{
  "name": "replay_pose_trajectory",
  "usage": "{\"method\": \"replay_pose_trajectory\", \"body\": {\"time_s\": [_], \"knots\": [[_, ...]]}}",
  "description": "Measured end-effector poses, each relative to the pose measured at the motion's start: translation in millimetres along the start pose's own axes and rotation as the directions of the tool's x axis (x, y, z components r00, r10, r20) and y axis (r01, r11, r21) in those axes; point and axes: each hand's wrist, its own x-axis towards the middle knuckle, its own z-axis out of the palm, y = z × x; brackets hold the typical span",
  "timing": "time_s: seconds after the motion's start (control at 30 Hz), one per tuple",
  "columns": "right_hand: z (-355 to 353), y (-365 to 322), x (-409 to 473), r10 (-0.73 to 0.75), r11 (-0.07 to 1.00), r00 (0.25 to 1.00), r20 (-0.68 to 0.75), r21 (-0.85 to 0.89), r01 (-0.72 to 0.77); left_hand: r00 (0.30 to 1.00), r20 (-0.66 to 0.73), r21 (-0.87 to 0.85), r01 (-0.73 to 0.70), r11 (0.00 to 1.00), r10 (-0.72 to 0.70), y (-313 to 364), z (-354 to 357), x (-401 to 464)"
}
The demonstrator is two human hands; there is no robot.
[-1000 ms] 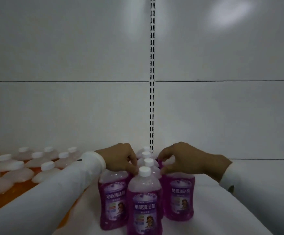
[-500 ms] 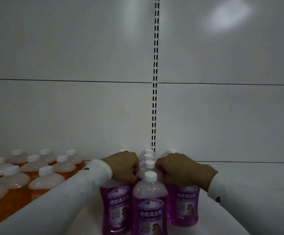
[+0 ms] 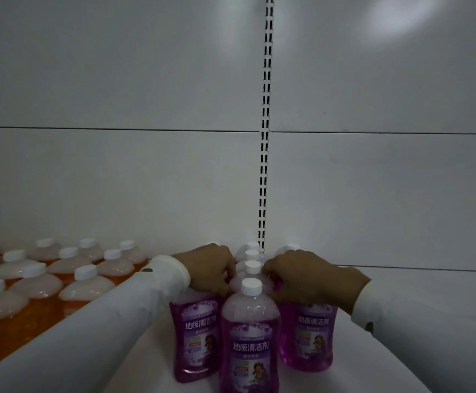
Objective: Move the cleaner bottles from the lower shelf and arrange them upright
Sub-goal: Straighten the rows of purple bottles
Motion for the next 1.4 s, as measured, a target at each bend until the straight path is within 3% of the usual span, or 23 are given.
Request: {"method": "replay_pose_trajectory", "body": {"time_s": [0.27,0.53,0.63,0.77,1.0,1.4], "knots": [[-11,2,-2,-0.047,0.996,0.998,0.036,0.079,0.044,0.998,-0.062,-0.055,0.027,0.998,-0.03,6,-7,-11],[-36,-17,-48,0.085,0.976,0.99,-0.116,0.209,-0.059,0.949,-0.308,-0.115,-0.106,0.988,0.066,13,-21,-51],[-30,-32,-57,0.094,0.964,0.995,-0.043,0.255,-0.08,0.958,-0.25,-0.122,-0.174,0.977,0.139,20,-22,-68],[-13,-44,-63,0.151,0.92,0.987,0.059,0.358,-0.162,0.983,-0.137,-0.071,-0.135,0.988,0.124,26,-3,-70],[5,-41,-58,0.206,0.905,0.979,-0.003,0.382,-0.189,0.984,-0.175,-0.058,-0.047,0.997,0.036,29,18,-59],[6,-29,-55,0.13,0.924,0.992,-0.003,0.363,-0.12,0.986,-0.165,-0.136,0.015,0.991,-0.038,42,12,-66]]}}
